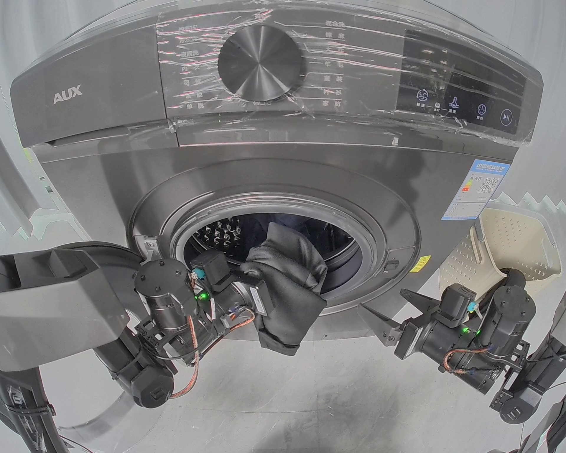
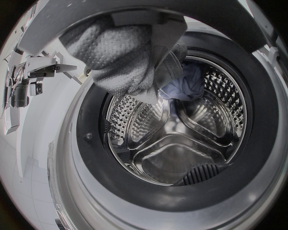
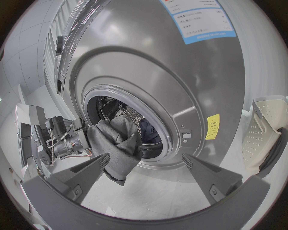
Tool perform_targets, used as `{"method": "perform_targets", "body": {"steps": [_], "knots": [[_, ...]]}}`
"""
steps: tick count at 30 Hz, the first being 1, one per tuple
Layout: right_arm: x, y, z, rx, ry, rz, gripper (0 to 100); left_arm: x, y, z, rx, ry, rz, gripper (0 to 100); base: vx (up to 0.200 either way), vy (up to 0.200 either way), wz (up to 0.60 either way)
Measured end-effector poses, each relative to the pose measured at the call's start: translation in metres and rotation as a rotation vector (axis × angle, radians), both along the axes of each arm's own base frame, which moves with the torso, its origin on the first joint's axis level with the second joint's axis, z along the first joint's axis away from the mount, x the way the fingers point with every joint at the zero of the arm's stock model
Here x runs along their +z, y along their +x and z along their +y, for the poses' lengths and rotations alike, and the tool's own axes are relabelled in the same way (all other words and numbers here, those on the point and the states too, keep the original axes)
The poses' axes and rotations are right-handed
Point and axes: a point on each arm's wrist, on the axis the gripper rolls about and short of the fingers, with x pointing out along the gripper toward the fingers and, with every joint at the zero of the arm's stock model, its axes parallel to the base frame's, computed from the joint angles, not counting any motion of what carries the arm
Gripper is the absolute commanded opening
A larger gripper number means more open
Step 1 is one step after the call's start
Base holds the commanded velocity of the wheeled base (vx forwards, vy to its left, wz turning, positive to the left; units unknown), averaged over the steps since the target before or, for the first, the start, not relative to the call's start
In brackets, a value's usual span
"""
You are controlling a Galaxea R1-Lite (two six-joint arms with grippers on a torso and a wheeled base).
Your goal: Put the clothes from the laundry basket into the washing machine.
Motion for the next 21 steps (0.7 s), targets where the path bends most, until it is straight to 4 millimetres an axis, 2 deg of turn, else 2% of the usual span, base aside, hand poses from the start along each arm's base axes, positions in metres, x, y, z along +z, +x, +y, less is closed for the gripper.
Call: {"method": "perform_targets", "body": {"steps": [9,14,21], "knots": [[0.002,-0.004,-0.004,-0.002,0.005,-0.002,100,0.002,0.035,-0.009,0.036,-0.044,-0.066,0,0.0,0.0,0.0],[-0.002,-0.01,-0.004,0.015,-0.011,0.018,100,-0.005,0.053,-0.012,0.062,-0.052,-0.08,0,0.0,0.0,0.0],[-0.009,-0.017,-0.003,0.042,-0.037,0.044,100,-0.005,0.077,-0.017,0.103,-0.089,-0.128,0,0.0,0.0,0.0]]}}
